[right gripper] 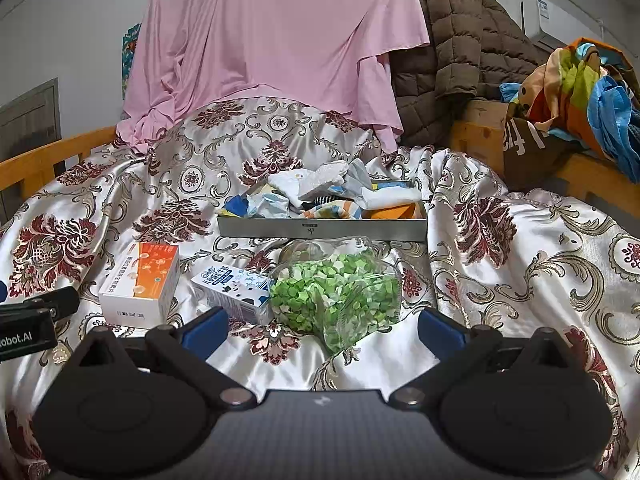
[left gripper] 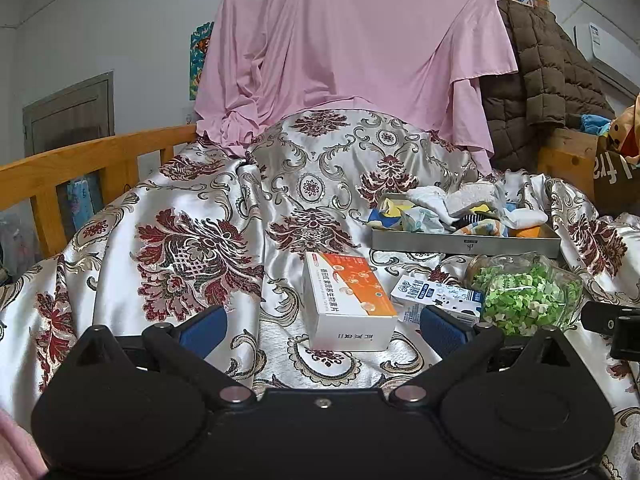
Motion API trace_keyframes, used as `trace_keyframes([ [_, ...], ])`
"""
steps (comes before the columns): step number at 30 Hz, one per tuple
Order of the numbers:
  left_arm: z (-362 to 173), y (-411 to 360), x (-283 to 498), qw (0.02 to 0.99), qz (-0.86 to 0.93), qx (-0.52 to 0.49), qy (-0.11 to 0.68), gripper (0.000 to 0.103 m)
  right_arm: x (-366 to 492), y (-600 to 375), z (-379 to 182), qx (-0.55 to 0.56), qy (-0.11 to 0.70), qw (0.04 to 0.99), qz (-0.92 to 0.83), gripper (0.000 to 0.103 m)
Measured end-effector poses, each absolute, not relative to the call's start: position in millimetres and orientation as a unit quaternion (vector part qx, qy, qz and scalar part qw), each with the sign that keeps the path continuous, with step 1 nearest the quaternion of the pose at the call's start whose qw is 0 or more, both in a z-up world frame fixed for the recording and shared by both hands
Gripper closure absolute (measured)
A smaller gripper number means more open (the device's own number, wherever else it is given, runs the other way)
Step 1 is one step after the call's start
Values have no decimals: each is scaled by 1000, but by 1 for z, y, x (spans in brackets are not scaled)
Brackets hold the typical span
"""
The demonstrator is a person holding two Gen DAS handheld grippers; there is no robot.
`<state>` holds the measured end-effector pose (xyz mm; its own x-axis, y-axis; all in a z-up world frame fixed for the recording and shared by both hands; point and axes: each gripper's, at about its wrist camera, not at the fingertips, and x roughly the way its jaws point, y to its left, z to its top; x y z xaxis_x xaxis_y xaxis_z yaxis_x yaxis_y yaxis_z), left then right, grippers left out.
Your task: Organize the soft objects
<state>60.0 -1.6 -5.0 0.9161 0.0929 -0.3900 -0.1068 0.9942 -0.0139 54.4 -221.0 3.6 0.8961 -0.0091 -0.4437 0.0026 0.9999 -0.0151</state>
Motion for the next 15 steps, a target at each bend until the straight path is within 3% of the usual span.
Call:
trace_keyframes([
  [15, -7, 1, 60, 978, 52, -20, 202, 1, 54, -221, 4, -7, 228, 974, -3, 0],
])
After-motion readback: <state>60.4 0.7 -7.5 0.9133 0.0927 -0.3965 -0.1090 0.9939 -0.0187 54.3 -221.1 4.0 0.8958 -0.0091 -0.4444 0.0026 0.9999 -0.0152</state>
